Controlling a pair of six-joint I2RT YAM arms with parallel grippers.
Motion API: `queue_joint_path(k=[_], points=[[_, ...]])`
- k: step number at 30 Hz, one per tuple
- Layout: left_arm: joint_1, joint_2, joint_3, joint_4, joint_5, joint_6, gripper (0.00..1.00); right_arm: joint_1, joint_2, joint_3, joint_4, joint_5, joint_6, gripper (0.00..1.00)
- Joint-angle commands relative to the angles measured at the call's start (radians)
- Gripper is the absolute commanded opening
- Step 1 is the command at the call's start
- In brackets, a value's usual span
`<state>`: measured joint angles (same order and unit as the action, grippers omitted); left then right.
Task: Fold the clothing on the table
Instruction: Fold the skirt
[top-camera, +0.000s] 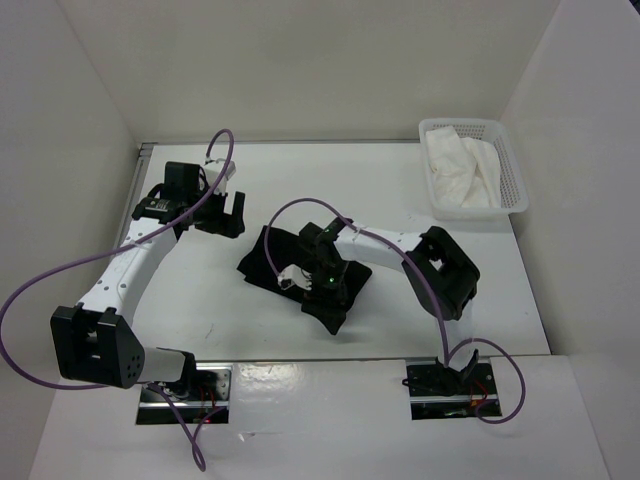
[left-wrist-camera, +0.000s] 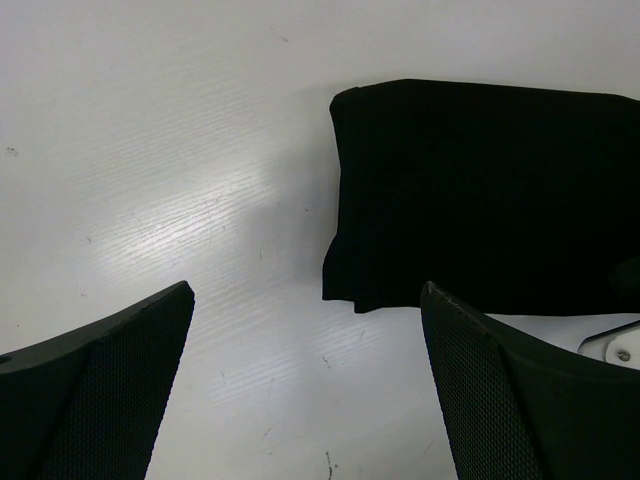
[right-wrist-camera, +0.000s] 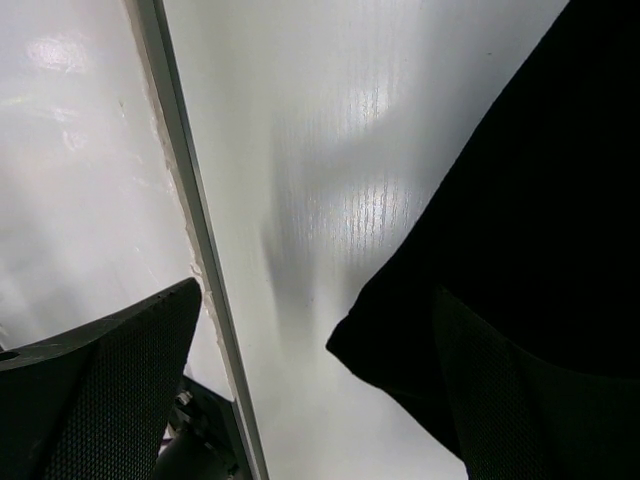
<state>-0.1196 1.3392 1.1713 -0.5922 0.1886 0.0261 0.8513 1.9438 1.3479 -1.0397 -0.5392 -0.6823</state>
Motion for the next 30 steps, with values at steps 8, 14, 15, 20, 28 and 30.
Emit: queue_joint_path(k=[8,14,15,20,28,30], points=[[0.001,0.009,-0.007,0.002,0.034,0.018,1.0,0.019,0.003,-0.015,-0.039,-0.005,-0.017,0.99],[0.001,0.009,-0.007,0.002,0.043,0.018,1.0,0.019,-0.04,-0.049,-0.008,0.056,0.032,0.99],[0.001,0.009,-0.007,0.002,0.043,0.018,1.0,0.019,-0.04,-0.058,0.006,0.08,0.032,0.99],[0.001,0.009,-0.007,0.002,0.043,0.018,1.0,0.008,-0.04,-0.069,0.079,0.153,0.09,0.99],[0.001,0.0,-0.007,-0.008,0.052,0.018,1.0,-0.034,0.009,-0.038,0.153,0.29,0.102,0.99],[0.001,0.0,-0.007,-0.008,0.052,0.018,1.0,-0.064,0.018,-0.006,0.164,0.291,0.112,0.99]])
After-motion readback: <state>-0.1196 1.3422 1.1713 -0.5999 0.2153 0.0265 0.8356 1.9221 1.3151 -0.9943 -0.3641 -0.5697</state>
